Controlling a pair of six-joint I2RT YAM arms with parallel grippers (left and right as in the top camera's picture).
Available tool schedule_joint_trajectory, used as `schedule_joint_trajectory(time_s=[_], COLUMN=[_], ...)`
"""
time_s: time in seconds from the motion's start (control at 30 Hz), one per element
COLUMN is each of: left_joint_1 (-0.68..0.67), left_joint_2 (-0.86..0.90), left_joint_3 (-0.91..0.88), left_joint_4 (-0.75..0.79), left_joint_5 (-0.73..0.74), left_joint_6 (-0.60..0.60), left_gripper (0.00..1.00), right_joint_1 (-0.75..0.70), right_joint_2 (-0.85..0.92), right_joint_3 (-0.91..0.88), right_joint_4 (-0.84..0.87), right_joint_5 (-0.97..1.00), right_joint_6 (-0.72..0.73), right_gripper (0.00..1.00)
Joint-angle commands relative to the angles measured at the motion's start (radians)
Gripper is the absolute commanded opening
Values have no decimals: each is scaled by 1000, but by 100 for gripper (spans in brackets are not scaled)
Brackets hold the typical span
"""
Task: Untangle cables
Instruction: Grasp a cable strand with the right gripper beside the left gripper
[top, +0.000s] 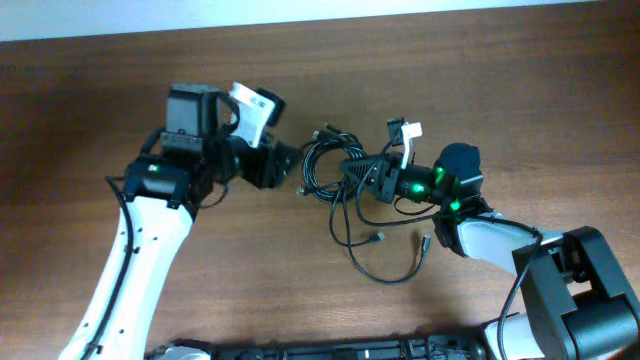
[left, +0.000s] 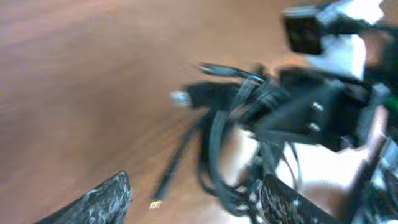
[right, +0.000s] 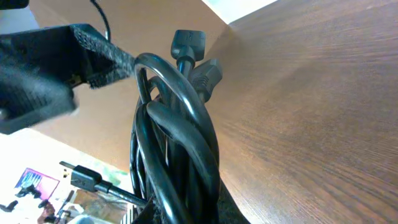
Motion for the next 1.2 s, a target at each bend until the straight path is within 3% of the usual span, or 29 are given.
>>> schedule_joint_trajectory(time_s=[0.0,0.1,0.23,0.37,0.43,0.47,0.5,0.53,0.57,0.63,0.67,0.7,0.73,0.87,1.0,1.07,1.13,1.17], left_joint_1=[-49,-85,-99,-124,-151,-158,-156,-140,-116,-68,-24,-1,0,-51,-116,-113,-77,-64], left_joint_2=[43,115,174,222,247,253,253,253,253,253,253,253,253,253,253,249,235,229], left_joint_3=[7,4,4,4,4,4,4,5,5,5,5,5,5,5,5,5,5,5], left_joint_4=[-43,-53,-46,63,98,107,106,110,120,133,137,136,137,140,142,167,189,190], left_joint_5=[98,89,-90,-79,-75,-76,-77,-80,-80,-87,-111,-182,-203,-294,-395,-409,-398,-397], left_joint_6=[47,-62,-257,-285,-265,-212,-194,-195,-202,-307,-416,-554,-599,-626,-653,-656,-679,-674], left_gripper=[67,71,72,58,44,13,0,0,0,0,0,0,0,0,0,0,0,0], right_joint_1=[-2,-2,-2,40,59,58,56,56,56,56,60,70,83,172,238,253,253,253], right_joint_2=[0,0,0,0,0,0,0,0,0,0,0,0,0,1,1,1,0,0], right_joint_3=[16,16,16,16,16,16,16,16,16,16,16,16,16,16,16,16,16,16], right_joint_4=[7,7,6,7,6,6,6,3,-9,-42,-58,-72,-82,-84,-103,-212,-301,-304], right_joint_5=[-39,-39,-42,-55,-57,-70,-77,-89,-91,-90,-87,-39,20,308,456,475,469,449], right_joint_6=[-18,-14,-10,5,5,5,5,5,5,5,7,62,120,151,187,114,-49,-49], right_gripper=[4,4,4,5,5,5,5,12,34,97,99,99,99,99,98,79,32,18])
